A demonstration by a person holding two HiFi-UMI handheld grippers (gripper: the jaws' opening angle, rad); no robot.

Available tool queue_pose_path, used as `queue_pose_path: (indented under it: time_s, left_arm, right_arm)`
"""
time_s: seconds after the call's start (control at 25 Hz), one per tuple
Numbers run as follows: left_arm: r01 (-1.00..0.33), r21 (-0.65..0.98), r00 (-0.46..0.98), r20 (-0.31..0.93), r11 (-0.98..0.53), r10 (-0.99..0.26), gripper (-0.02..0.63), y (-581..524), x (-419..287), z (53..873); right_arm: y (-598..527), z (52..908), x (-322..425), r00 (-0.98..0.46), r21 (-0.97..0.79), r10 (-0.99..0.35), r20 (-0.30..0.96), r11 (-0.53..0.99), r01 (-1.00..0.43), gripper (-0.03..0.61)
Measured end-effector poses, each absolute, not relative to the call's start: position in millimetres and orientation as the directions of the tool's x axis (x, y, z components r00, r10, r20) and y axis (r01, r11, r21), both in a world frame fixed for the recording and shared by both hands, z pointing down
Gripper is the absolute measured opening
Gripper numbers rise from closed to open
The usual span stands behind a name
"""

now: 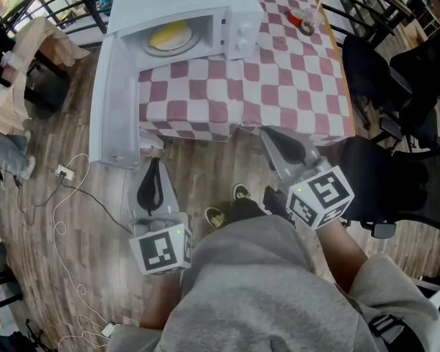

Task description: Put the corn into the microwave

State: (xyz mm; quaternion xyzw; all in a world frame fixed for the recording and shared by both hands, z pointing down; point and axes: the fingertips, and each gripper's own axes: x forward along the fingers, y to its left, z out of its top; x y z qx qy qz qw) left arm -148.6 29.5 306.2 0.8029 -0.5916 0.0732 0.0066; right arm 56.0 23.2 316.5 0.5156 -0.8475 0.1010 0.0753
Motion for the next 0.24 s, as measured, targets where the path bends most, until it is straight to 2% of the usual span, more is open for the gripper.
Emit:
queue_pose_path:
  time_s: [0.24]
  left_arm:
    - [-0.951,-0.081,0.287,0.122,-0.297,-0.95,0.011,31.3,-153.4,308.2]
  right_arm:
    - [24.5,318.7,53.4,-0.453,-0.087,-0.862,0.23,0.445,-0.891,-0.003]
